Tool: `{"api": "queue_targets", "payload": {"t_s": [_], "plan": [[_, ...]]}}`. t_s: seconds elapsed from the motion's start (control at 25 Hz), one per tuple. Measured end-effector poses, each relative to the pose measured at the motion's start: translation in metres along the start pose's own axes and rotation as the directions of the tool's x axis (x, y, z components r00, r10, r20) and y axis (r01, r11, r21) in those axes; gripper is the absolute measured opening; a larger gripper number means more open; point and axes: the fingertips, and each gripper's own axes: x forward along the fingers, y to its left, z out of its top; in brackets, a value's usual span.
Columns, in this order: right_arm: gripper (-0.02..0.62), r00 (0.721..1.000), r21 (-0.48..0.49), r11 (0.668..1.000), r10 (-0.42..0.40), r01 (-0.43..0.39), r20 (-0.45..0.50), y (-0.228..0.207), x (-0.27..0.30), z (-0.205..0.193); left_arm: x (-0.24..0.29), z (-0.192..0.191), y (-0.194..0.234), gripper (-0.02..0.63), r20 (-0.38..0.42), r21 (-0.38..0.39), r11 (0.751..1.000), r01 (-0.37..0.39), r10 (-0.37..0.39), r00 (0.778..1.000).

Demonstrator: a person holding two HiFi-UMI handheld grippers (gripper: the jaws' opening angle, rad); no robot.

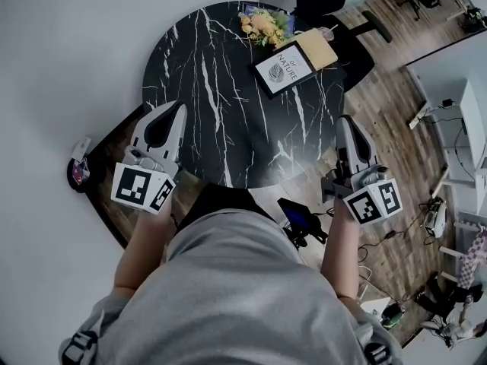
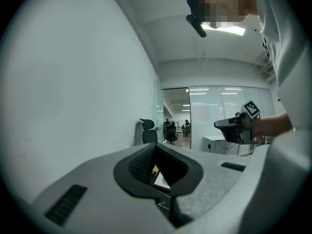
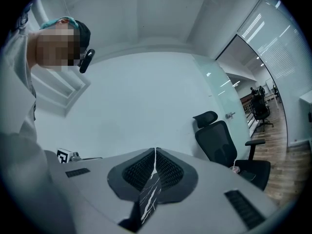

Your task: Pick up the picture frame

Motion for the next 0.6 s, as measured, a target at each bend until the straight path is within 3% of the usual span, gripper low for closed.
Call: {"api": "queue_targets", "payload": {"t_s": [0.6], "plan": [[0.028, 1.0, 0.01, 1.0, -0.005, 0.005, -0.007, -0.0055, -0.0049, -0.001, 0.0006, 0.0015, -0.0073, 0.006, 0.005, -0.007, 1.0, -0.007, 0.007, 1.0]]}}
